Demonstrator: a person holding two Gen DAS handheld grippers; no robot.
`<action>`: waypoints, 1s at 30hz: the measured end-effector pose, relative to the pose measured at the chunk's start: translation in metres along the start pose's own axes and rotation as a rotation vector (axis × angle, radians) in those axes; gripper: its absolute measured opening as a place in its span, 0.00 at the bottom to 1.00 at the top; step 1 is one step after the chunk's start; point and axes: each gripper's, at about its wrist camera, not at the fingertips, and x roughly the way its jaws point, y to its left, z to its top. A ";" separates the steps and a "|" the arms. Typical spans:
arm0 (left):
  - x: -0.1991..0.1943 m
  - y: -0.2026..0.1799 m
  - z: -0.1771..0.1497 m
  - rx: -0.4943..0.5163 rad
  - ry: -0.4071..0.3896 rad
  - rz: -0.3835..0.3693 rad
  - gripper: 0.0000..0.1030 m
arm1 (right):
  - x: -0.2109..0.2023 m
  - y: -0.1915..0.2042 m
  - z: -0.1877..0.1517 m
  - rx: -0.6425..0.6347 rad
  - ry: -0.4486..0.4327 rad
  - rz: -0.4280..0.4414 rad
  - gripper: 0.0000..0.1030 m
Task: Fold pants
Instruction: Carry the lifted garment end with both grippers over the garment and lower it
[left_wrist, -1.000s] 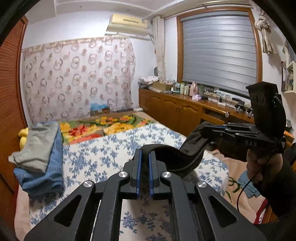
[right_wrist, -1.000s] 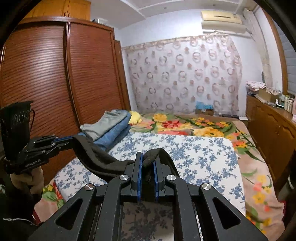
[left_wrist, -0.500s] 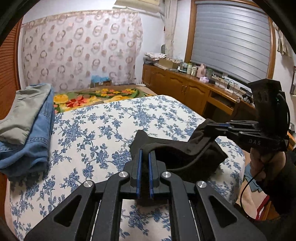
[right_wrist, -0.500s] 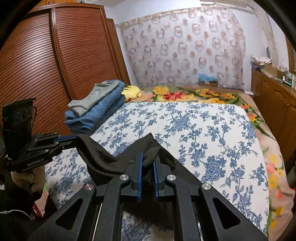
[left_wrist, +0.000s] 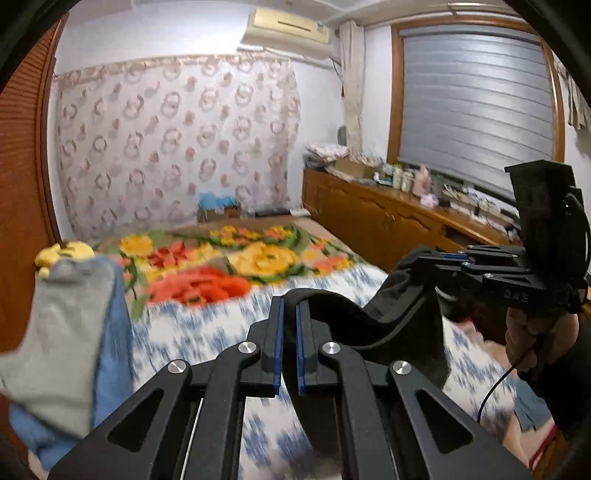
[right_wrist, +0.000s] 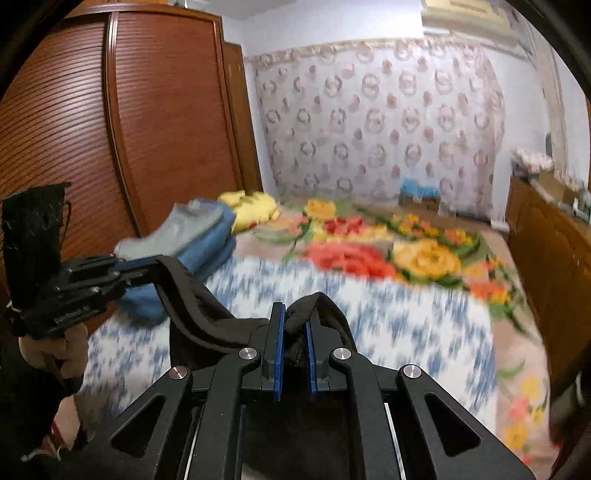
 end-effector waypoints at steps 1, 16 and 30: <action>0.005 0.005 0.012 -0.001 -0.018 0.014 0.06 | 0.006 -0.002 0.011 -0.008 -0.013 0.000 0.09; 0.001 0.030 0.082 0.048 -0.137 0.135 0.06 | 0.070 -0.020 0.089 0.003 -0.161 -0.032 0.09; -0.065 0.008 -0.081 0.018 0.092 0.113 0.06 | 0.080 0.058 -0.055 0.042 0.130 0.063 0.09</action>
